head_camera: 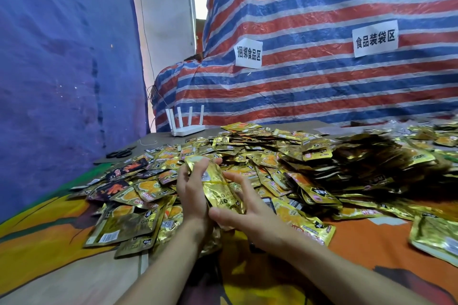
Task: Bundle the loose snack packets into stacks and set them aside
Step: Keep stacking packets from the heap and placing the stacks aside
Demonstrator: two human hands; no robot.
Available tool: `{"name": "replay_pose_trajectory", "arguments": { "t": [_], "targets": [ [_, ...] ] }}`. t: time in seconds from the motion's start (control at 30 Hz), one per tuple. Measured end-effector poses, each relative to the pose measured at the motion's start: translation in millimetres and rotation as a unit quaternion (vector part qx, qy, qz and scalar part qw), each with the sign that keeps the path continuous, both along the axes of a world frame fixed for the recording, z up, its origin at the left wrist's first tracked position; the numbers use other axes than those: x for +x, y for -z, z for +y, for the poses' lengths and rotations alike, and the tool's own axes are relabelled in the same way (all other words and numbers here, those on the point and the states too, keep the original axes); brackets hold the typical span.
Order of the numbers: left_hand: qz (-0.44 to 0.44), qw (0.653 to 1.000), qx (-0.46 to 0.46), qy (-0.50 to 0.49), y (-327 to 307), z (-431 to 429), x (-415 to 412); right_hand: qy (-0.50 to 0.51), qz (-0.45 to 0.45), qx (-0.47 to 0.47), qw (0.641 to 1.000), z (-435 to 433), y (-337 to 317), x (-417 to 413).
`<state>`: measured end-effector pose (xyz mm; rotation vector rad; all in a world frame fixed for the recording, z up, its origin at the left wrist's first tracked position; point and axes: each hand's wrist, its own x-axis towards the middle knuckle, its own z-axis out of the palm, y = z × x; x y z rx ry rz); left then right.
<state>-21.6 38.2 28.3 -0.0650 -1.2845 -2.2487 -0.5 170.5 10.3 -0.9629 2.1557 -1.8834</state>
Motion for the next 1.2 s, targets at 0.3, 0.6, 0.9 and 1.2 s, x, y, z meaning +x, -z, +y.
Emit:
{"name": "replay_pose_trajectory", "arguments": {
  "t": [0.3,0.6,0.9,1.2],
  "targets": [
    [-0.032,0.996,-0.072,0.044,14.2,14.0,-12.5,0.06,-0.208,-0.15,0.965,11.1,-18.5,-15.9],
    [-0.036,0.966,-0.255,0.038,17.7,22.7,-0.9,0.318,-0.05,-0.005,0.947,77.3,-75.7,-43.2],
    [0.01,0.914,-0.403,0.039,30.7,24.7,-5.8,0.574,0.148,0.296,0.749,136.3,-97.1,-125.1],
    [-0.012,0.889,-0.458,0.012,32.6,16.3,-12.2,0.594,0.161,0.563,0.552,124.8,-79.1,-131.4]
  ]
}}
